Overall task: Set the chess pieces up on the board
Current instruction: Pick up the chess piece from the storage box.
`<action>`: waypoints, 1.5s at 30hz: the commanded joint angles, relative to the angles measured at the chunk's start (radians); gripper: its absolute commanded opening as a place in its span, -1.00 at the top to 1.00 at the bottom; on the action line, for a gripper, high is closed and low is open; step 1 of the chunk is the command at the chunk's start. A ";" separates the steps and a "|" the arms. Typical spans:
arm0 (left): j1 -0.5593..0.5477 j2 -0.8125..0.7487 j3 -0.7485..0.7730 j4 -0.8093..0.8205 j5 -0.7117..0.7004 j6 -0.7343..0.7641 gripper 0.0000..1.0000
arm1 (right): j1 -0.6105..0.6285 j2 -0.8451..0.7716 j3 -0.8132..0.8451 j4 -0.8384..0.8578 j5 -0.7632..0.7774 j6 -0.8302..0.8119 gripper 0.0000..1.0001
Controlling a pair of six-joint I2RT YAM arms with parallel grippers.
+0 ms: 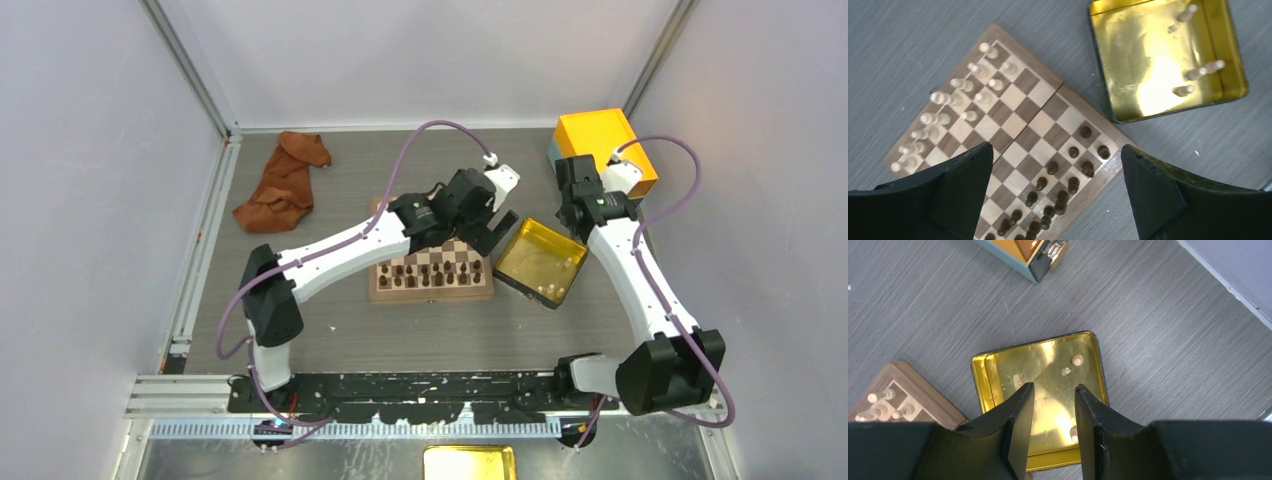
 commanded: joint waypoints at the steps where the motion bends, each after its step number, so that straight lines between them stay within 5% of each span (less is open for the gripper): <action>1: -0.008 0.005 0.069 0.009 0.106 0.014 -0.99 | -0.017 -0.074 -0.028 0.020 0.121 0.054 0.17; 20: -0.074 0.232 0.223 0.024 0.371 0.028 -0.71 | -0.122 -0.319 -0.170 -0.011 0.171 0.183 0.16; 30: -0.119 0.383 0.310 0.093 0.372 0.074 -0.70 | -0.121 -0.511 -0.288 -0.032 0.191 0.196 0.17; 45: -0.150 0.590 0.543 0.098 0.367 0.091 -0.70 | -0.122 -0.567 -0.358 -0.023 0.186 0.219 0.21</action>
